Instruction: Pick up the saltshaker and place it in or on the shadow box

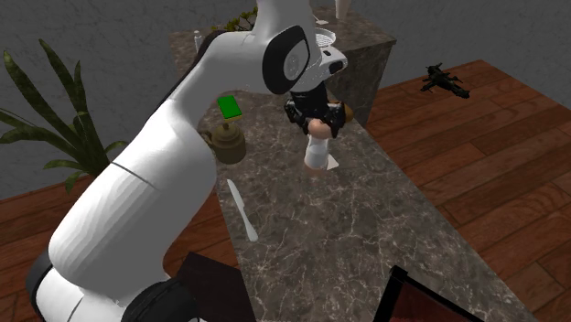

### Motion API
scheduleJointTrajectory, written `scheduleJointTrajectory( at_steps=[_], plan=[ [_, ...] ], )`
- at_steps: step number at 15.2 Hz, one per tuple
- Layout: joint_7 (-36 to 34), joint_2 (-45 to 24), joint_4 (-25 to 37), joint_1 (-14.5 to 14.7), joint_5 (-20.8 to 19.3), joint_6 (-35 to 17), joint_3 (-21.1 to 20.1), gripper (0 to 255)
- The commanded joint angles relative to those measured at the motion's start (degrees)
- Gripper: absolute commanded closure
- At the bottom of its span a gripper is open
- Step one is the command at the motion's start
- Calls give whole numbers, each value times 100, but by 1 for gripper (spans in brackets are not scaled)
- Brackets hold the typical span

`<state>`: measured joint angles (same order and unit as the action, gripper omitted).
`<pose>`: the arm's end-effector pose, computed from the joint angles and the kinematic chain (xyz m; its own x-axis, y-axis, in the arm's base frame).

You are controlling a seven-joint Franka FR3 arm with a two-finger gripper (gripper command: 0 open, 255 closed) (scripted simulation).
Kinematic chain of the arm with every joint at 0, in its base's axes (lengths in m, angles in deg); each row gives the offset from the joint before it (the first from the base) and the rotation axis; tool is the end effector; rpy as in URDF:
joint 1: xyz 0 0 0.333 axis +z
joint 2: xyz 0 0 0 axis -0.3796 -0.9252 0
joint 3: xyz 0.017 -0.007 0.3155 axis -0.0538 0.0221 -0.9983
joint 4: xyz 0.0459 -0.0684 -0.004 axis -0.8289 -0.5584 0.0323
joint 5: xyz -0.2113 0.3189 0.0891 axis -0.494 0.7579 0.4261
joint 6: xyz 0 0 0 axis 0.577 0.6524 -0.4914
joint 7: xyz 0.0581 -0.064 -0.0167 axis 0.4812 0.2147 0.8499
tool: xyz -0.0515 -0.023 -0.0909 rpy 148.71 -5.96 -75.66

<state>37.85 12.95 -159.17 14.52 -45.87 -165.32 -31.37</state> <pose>0.4892 -0.1176 0.7066 0.9859 -0.0773 0.1482 -0.1149 -0.9574 0.2647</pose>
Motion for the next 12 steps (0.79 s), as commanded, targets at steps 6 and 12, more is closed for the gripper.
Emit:
scheduleJointTrajectory(
  at_steps=[6,12],
  plan=[
    [142,-286,892,2,8,591,-14,255],
    [773,155,607,-250,36,589,351,255]
  ],
)
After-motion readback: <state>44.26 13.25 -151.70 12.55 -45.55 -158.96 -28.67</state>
